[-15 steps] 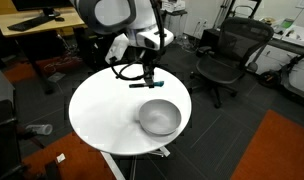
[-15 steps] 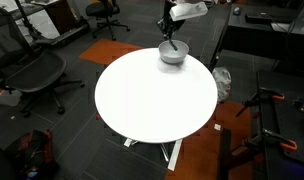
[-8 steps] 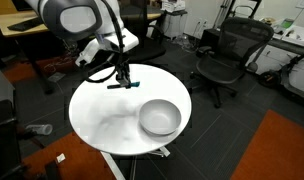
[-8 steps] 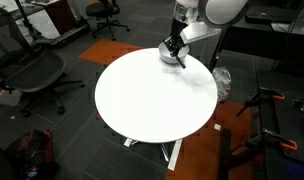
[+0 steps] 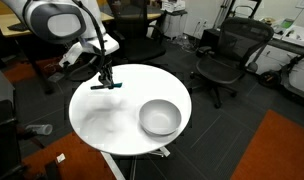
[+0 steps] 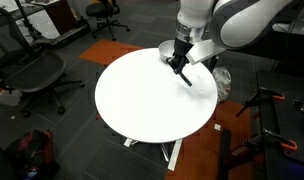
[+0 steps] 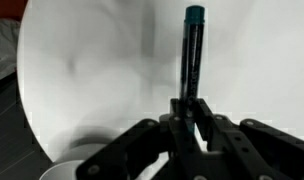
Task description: Take the marker out of the grey bowl and put it on the table
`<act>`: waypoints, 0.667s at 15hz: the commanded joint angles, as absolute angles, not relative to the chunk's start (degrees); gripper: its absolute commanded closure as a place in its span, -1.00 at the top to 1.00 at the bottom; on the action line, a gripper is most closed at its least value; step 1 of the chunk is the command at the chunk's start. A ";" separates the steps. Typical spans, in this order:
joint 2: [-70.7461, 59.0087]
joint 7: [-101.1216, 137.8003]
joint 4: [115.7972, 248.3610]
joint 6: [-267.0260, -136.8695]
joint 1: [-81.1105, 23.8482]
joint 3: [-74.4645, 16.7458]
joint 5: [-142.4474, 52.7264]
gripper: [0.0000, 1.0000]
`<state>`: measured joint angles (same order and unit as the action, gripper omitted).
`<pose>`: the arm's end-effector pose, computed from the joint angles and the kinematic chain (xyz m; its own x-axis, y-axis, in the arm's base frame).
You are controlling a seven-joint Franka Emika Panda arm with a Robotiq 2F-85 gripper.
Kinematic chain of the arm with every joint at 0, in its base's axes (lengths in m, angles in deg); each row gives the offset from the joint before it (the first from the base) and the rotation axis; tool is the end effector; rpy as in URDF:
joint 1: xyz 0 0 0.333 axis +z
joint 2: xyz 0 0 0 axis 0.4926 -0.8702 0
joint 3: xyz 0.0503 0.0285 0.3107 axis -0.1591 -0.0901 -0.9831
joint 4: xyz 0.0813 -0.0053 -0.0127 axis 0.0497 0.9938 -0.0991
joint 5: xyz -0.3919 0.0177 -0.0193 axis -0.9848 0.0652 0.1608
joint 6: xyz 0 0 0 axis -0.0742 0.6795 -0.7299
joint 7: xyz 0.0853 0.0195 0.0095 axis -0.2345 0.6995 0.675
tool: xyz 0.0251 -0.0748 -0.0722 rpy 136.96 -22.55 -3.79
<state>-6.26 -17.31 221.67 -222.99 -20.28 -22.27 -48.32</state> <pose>0.5396 -0.0095 0.2321 0.8066 -0.5695 0.1584 -0.5782 -0.8158 0.0108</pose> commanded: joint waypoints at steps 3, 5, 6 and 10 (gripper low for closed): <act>-7.40 -17.37 223.84 -226.87 -20.37 -24.96 -47.02 -0.91; -8.81 -17.20 223.70 -227.60 -20.26 -25.35 -46.43 -0.91; -9.41 -16.99 223.69 -228.15 -20.29 -25.52 -46.08 -0.91; -11.96 -16.40 223.30 -229.86 -20.26 -25.37 -45.07 -0.91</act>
